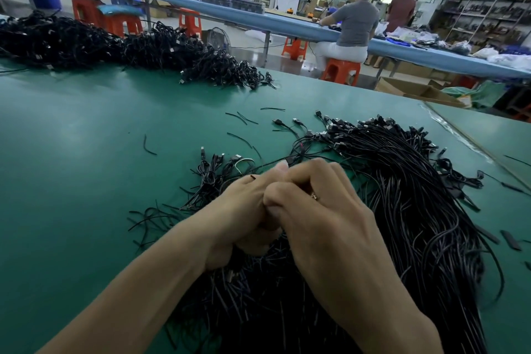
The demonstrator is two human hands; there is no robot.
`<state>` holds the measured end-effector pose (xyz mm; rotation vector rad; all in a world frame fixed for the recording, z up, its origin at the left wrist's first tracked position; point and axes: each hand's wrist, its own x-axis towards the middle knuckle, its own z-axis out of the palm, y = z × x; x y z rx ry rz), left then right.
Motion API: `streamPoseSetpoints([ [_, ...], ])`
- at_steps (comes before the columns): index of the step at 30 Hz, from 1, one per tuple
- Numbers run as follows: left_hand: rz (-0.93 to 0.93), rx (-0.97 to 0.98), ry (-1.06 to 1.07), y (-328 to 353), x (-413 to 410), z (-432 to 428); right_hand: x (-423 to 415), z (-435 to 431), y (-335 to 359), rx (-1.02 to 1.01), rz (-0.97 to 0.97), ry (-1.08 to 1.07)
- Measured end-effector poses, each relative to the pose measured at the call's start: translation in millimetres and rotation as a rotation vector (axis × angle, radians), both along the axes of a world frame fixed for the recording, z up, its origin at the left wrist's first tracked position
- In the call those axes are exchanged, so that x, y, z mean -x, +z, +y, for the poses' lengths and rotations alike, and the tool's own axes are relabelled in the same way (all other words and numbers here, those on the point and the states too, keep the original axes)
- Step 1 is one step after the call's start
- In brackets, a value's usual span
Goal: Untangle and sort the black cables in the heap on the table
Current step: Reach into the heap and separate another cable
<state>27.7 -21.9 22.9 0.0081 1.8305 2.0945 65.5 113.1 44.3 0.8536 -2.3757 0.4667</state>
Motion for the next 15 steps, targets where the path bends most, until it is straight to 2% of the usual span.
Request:
streamPoseSetpoints([
  [3, -0.027, 0.148, -0.097, -3, 5, -4, 0, 1, 2, 0.046, 0.004, 0.072],
  [4, -0.067, 0.132, -0.152, -2, 5, -2, 0, 2, 3, 0.061, -0.006, 0.084],
  [6, -0.227, -0.025, -0.243, 2, 5, 0, 2, 4, 4, 0.114, -0.057, 0.086],
  [10, -0.263, -0.255, -0.268, 0, 9, 2, 8, 12, -1, 0.262, -0.185, 0.051],
  [13, -0.226, -0.299, -0.422, 2, 1, -1, 11, 17, -3, 0.269, -0.209, 0.032],
  [15, -0.159, -0.259, -0.488, 6, -8, -3, 13, 19, -4, 0.257, -0.219, 0.03],
])
